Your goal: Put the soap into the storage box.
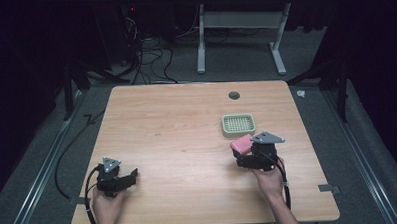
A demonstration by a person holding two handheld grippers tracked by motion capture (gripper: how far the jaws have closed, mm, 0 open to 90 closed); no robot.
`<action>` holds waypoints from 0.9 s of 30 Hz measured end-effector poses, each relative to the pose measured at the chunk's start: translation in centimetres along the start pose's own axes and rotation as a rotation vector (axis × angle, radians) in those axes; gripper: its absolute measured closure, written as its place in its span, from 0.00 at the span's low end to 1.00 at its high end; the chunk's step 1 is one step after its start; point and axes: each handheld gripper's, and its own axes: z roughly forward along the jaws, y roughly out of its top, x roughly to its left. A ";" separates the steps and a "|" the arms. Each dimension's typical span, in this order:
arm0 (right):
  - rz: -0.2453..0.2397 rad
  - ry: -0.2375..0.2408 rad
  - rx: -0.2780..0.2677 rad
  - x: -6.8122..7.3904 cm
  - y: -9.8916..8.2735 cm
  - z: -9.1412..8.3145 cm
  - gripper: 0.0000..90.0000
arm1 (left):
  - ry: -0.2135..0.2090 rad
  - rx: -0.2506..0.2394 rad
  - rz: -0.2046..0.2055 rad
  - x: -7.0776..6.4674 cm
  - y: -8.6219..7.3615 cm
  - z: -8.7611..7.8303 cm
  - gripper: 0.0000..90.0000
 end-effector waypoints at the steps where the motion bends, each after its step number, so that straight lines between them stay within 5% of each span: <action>1: 0.004 0.000 0.002 0.0 0.2 0.1 0.15 | 0.000 0.000 0.000 0.0 0.0 0.0 0.26; 27: 0.052 -0.008 0.026 -2.1 3.9 3.1 0.15 | -0.003 0.004 0.002 0.0 0.0 0.0 0.25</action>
